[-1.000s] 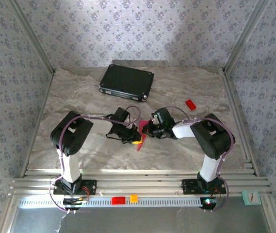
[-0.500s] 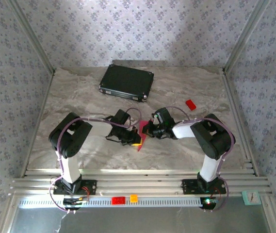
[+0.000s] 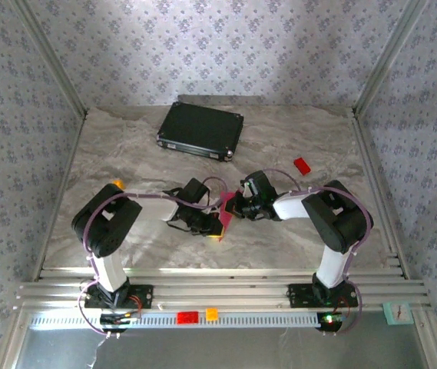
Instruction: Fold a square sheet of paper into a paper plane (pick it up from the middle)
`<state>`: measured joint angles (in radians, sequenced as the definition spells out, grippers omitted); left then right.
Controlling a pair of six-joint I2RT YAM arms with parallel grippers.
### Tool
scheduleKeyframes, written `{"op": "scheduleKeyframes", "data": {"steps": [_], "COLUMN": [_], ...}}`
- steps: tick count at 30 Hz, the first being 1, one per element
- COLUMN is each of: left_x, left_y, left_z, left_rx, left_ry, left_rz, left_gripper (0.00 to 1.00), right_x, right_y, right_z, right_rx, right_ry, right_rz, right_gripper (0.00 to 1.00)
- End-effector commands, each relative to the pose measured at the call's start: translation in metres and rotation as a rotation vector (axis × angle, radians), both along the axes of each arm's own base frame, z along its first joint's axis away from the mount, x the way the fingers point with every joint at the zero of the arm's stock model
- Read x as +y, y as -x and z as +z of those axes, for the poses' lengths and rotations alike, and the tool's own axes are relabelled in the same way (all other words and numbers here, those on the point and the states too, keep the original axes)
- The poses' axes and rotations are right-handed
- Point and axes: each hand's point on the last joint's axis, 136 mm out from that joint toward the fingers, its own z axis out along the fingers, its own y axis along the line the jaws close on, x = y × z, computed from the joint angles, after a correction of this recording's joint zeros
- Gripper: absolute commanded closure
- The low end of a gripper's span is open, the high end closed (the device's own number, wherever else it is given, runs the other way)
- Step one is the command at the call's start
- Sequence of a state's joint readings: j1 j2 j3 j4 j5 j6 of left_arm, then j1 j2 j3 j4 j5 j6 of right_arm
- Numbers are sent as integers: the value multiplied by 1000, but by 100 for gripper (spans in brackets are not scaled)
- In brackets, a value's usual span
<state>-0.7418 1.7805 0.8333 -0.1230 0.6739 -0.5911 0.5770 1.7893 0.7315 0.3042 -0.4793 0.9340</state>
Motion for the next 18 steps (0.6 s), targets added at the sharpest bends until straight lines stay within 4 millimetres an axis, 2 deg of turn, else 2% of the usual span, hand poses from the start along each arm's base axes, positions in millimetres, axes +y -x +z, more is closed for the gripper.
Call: {"op": "scheduleKeyframes", "data": {"steps": [1, 6, 10, 14, 18], "left_x": [26, 32, 31, 30, 29], "left_y": [46, 58, 63, 53, 27], "left_z": [-16, -18, -11, 8, 35], "left_rx": [120, 118, 89, -7, -116], "left_ry": [-120, -140, -121, -76, -8], "left_rz": [-64, -97, -118, -91, 16], "left_gripper": [97, 96, 96, 99, 100], "right_x": [-45, -46, -45, -43, -42], "right_y": [31, 32, 32, 31, 30], "right_z": [-58, -60, -61, -61, -60], "right_rx": [164, 172, 173, 175, 172], "right_ry": [220, 222, 220, 213, 203], "right_rz": [-73, -81, -82, -87, -99], "right_gripper": [99, 99, 99, 99, 99]}}
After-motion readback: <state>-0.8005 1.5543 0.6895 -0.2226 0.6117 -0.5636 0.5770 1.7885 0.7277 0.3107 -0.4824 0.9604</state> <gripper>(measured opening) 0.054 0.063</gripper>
